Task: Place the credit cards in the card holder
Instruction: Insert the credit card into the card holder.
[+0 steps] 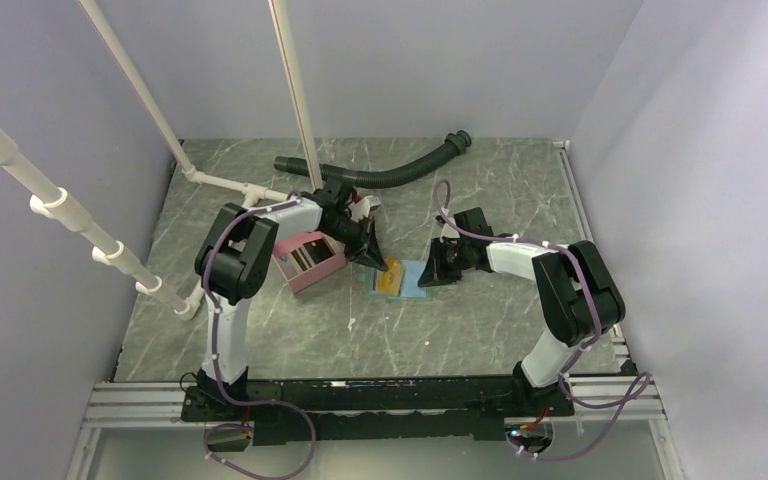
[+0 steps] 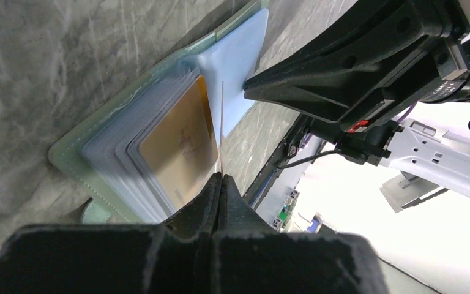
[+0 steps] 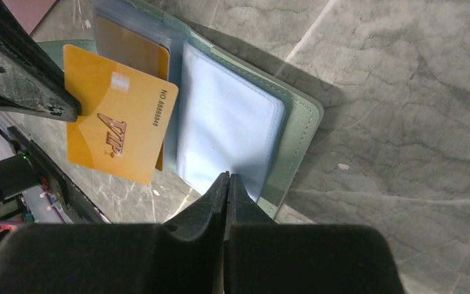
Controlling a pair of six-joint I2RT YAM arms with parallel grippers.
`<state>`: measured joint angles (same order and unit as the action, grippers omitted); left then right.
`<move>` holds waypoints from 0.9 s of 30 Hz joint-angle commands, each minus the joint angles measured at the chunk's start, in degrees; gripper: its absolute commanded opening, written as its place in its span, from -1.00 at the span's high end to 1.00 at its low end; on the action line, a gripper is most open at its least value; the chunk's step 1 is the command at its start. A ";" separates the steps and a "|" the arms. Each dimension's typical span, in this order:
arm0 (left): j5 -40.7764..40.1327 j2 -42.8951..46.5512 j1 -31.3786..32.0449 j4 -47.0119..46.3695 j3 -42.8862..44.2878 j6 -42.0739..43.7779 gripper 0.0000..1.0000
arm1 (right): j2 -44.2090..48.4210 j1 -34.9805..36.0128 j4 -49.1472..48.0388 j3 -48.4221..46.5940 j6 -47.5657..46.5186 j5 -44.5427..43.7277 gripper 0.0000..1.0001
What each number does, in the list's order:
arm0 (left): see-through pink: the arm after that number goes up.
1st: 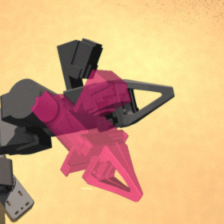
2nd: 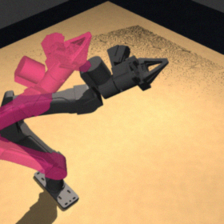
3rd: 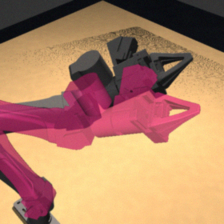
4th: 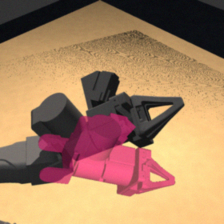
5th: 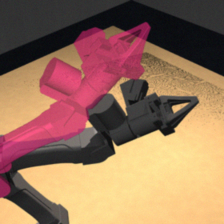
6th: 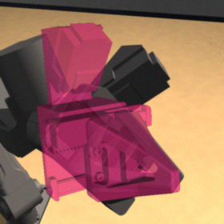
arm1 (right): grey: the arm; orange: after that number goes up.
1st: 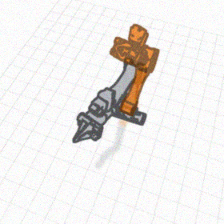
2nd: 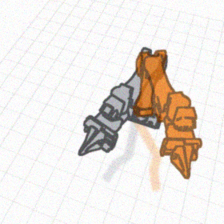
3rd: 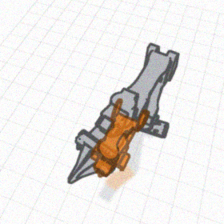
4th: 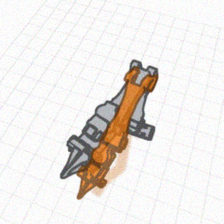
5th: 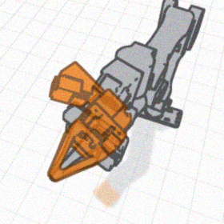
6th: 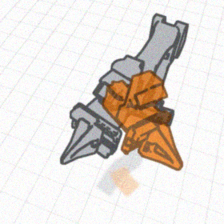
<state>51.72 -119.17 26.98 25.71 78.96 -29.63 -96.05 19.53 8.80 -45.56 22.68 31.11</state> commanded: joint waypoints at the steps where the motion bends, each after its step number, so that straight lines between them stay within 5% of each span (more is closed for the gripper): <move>1: 0.53 -2.92 0.24 -0.04 1.98 1.23 1.00 | -1.27 -0.37 -1.59 0.26 -0.73 -1.41 1.00; 16: -15.07 -0.92 1.93 7.60 5.08 0.69 1.00 | -0.40 -0.37 -1.68 0.53 -0.57 -0.97 1.00; 27: -14.86 0.41 2.21 7.66 4.29 0.29 1.00 | -0.28 -0.37 -2.03 1.24 -0.70 -0.53 1.00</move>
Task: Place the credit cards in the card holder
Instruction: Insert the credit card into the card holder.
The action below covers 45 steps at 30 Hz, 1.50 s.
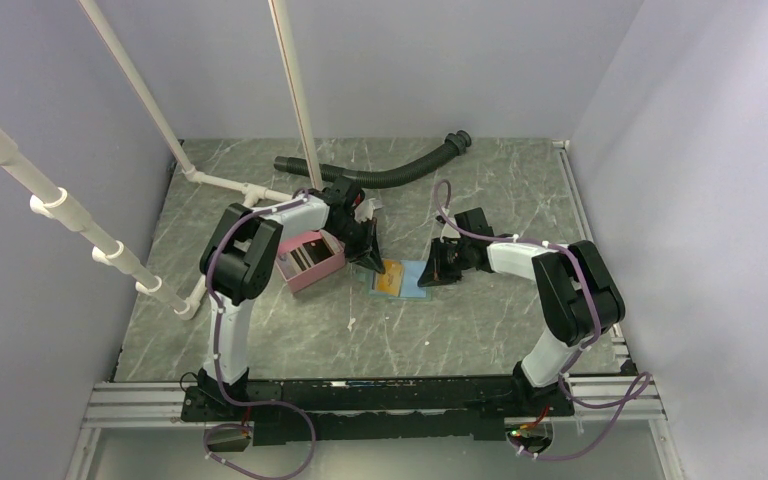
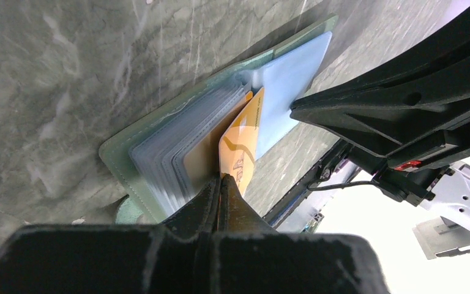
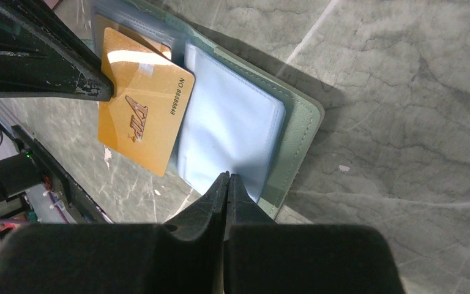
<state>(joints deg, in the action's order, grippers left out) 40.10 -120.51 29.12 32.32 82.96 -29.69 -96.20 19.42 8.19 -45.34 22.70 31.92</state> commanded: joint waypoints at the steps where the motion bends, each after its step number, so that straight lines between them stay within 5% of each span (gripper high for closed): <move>1: -3.33 1.50 0.21 1.17 0.46 0.42 1.00 | -0.11 -0.26 -1.35 1.04 -0.80 -1.34 1.00; 25: -10.02 -1.67 3.29 7.40 6.73 -1.30 1.00 | 0.14 -0.35 -2.96 2.36 -0.64 0.01 1.00; 45: -5.85 -0.93 3.46 -4.77 2.34 -6.08 1.00 | -0.56 -0.35 -3.32 2.11 -0.55 1.00 1.00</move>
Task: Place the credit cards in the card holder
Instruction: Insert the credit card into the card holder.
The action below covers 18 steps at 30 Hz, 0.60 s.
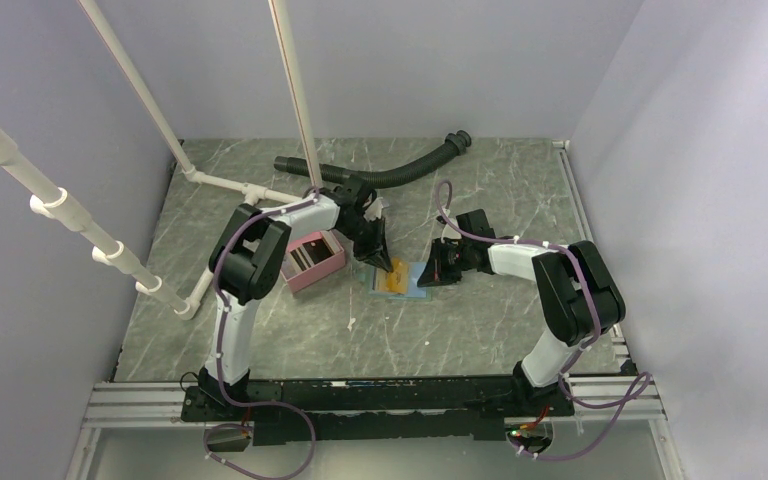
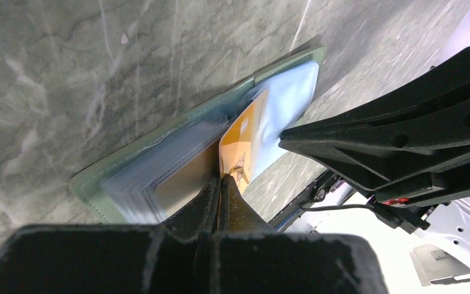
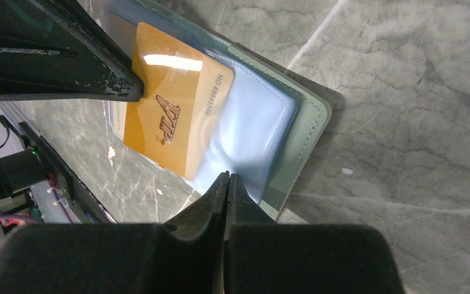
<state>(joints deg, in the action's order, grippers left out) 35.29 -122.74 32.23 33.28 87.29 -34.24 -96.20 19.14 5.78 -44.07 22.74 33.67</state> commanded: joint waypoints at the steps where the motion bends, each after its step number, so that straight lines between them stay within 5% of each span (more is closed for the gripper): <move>1: -1.43 1.73 0.35 -7.04 -2.80 -1.87 1.00 | -0.52 -0.06 -0.87 0.81 -0.53 -0.61 1.00; 11: -6.07 6.63 1.40 -18.39 -12.69 -7.49 1.00 | 1.24 -0.19 1.10 -0.05 1.60 1.00 1.00; 18: -9.88 5.30 3.98 -12.69 -9.43 -6.05 1.00 | 6.30 -3.56 10.48 -2.85 -1.30 -4.57 0.68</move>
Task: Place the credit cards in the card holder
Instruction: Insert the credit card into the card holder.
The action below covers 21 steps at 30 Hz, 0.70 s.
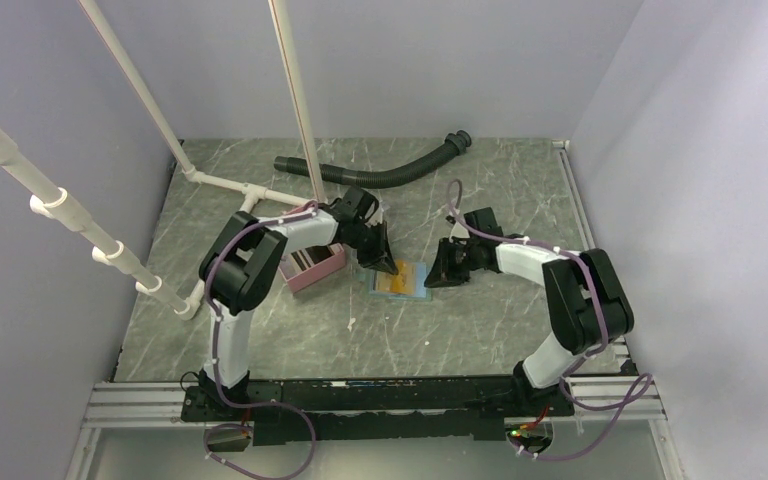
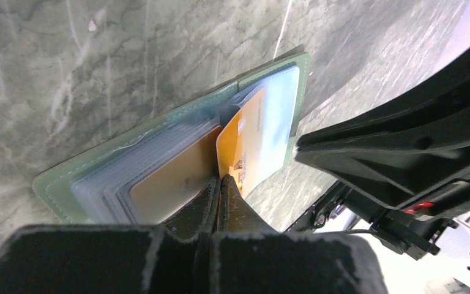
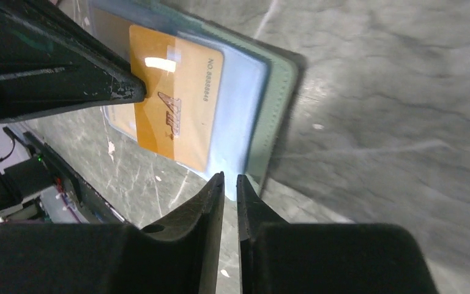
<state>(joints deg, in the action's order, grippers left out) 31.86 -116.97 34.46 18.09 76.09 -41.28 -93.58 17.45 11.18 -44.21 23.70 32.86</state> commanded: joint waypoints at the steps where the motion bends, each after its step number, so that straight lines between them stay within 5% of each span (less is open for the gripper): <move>1: -6.64 -0.96 2.01 3.17 2.48 1.34 1.00 | 3.48 -1.96 5.31 -2.68 -2.68 -4.38 0.66; 8: -7.95 -3.00 3.62 5.12 5.88 1.33 1.00 | -0.74 -2.07 0.88 -1.56 -2.31 -1.93 0.59; 15: -8.53 -5.90 6.60 1.98 7.42 -3.45 1.00 | -2.70 -2.22 -6.38 0.85 2.81 5.81 0.77; 21: -9.22 -5.58 7.11 3.88 9.23 -2.62 0.94 | 0.50 -3.59 -4.71 1.94 2.31 3.49 0.82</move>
<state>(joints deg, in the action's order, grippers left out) 25.28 -121.36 39.97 21.02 83.15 -44.10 -95.53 13.96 8.32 -42.74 25.98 35.66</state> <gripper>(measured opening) 0.008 0.097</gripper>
